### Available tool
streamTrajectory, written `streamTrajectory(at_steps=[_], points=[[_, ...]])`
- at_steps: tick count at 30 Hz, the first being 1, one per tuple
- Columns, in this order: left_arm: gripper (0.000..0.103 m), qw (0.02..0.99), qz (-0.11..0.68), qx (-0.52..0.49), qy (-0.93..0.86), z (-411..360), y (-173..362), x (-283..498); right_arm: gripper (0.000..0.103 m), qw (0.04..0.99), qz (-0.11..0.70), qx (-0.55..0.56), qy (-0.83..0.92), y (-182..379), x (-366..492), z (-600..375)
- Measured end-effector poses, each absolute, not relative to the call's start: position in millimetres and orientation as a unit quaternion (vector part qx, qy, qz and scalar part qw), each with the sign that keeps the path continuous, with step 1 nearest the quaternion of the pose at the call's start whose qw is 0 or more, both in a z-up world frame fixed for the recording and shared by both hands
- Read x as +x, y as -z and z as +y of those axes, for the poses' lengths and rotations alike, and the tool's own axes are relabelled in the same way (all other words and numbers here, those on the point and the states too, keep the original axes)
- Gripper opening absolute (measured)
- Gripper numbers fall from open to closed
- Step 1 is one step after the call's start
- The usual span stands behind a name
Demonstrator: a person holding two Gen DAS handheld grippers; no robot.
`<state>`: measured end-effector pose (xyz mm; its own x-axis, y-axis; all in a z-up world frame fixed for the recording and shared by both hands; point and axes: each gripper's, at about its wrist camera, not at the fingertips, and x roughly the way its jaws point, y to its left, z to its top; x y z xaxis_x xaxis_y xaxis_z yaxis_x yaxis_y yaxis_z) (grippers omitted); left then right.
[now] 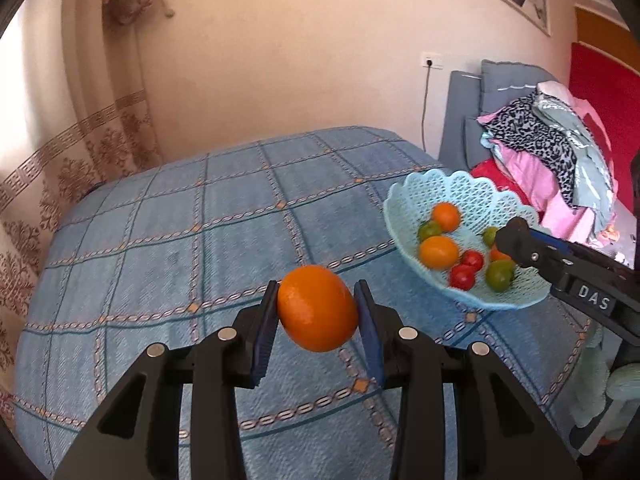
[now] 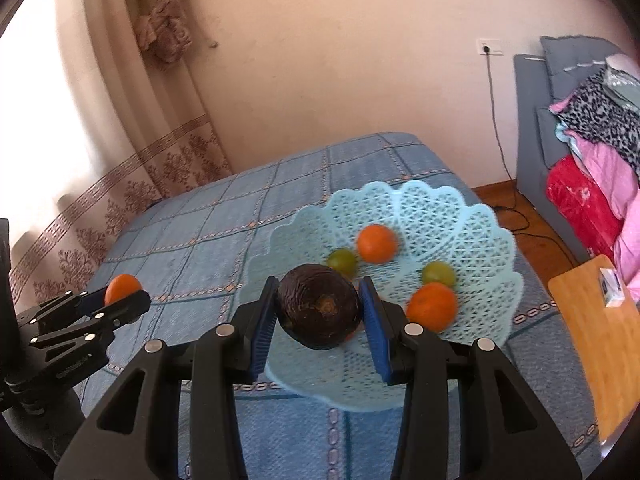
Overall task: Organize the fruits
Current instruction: 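Lift and carry the orange and dark brown fruit in both tools over the basket, then open the left tool and right tool to drop both fruits into the basket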
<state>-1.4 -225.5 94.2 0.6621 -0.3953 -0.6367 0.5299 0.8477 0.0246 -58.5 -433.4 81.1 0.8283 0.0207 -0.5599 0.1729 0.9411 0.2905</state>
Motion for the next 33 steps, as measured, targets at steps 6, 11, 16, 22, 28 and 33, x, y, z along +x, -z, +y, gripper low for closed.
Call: streamTrajectory(at_steps=[6,11,16,22,28,33], points=[[0.038,0.902,0.323,0.098,0.270,-242,-94,4,0.042,0.935,0.295,0.189,0.061,-71,-58,-455],[0.038,0.898,0.322,0.103,0.283,-262,-93,4,0.042,0.934,0.291,0.197,0.068,-71,-60,-464],[0.038,0.895,0.316,0.109,0.296,-280,-93,6,0.042,0.933,0.289,0.204,0.074,-72,-60,-469],[0.038,0.891,0.306,0.112,0.317,-301,-93,9,0.042,0.930,0.290,0.209,0.083,-69,-60,-474],[0.038,0.883,0.306,0.120,0.334,-322,-87,11,0.042,0.927,0.291,0.216,0.091,-66,-59,-482],[0.038,0.878,0.306,0.128,0.344,-332,-80,13,0.042,0.927,0.289,0.221,0.094,-66,-59,-487]])
